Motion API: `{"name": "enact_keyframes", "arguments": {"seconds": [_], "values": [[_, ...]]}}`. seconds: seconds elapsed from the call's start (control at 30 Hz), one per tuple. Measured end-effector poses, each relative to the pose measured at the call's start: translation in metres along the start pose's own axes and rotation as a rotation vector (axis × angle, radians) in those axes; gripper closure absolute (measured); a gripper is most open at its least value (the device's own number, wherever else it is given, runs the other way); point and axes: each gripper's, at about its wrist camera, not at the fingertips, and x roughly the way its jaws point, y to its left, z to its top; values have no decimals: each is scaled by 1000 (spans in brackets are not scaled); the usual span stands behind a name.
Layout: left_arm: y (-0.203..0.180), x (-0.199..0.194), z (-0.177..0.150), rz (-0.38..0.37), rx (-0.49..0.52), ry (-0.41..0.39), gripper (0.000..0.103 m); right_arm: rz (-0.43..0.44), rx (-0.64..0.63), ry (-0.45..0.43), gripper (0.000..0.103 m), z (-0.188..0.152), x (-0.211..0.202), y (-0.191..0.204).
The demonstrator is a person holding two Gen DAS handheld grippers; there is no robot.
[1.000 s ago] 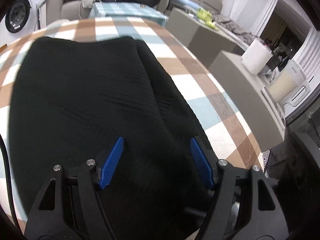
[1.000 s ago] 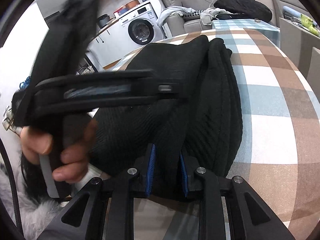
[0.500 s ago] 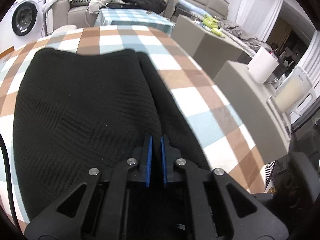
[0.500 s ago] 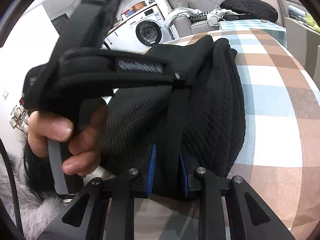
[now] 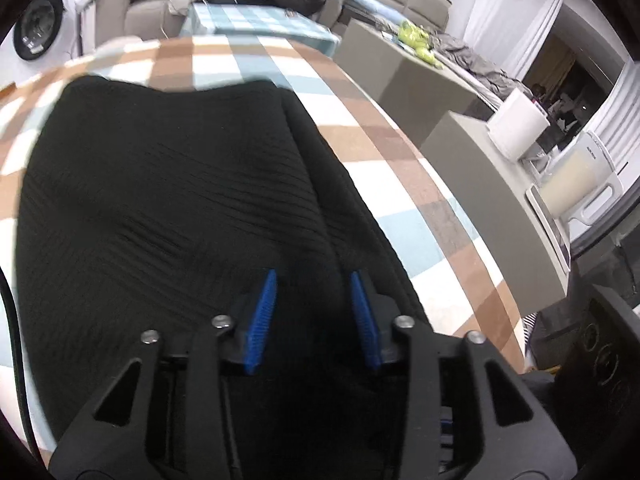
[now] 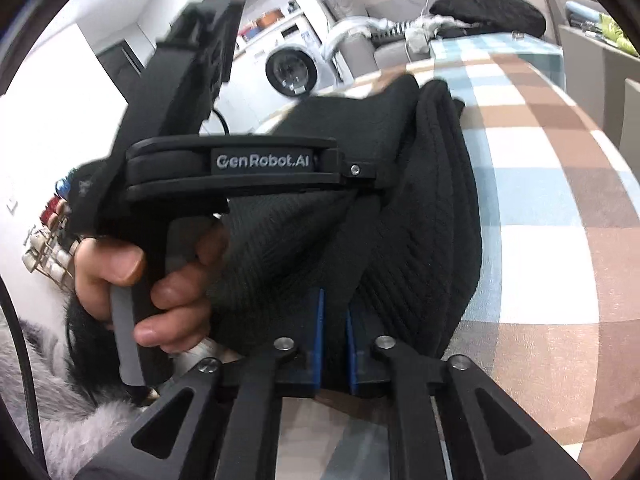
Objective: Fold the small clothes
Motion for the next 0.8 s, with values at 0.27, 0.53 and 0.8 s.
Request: {"name": "enact_keyframes", "arguments": {"seconds": [0.27,0.53,0.8], "values": [[54,-55,-21,111,-60,-80,50,-12,90,75,73,8,-9,-18],[128,-98,-62,247,-217,-113,43,-231,89,3,45,39,-4,-31],[140,-95,-87,199,-268,-83,43,-157,176,33,39,41,7,-37]]}}
